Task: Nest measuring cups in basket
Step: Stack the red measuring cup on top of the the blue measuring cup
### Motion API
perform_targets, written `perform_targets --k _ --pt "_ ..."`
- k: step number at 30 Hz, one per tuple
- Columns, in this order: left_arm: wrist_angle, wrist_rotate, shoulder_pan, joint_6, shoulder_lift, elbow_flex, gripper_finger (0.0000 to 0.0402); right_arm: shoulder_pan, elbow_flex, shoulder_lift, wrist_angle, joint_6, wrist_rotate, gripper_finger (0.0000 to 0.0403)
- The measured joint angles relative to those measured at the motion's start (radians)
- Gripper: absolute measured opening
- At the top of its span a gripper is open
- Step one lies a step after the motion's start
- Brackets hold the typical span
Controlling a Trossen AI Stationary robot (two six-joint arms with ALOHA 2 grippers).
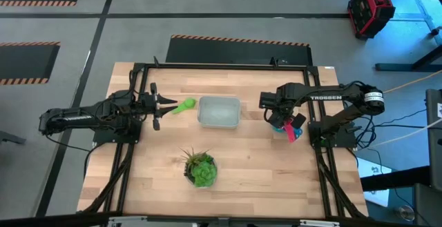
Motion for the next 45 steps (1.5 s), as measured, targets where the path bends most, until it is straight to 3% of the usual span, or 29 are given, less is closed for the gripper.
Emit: perform_targets --k 37,45 --pt "0.0 0.0 0.0 0.0 0.0 0.0 0.0082 0.0 0.0 0.0 -0.027 0.004 -0.024 0.0031" --pt "0.0 0.0 0.0 0.0 0.0 0.0 0.0082 0.0 0.0 0.0 -0.015 0.003 0.016 0.0031"
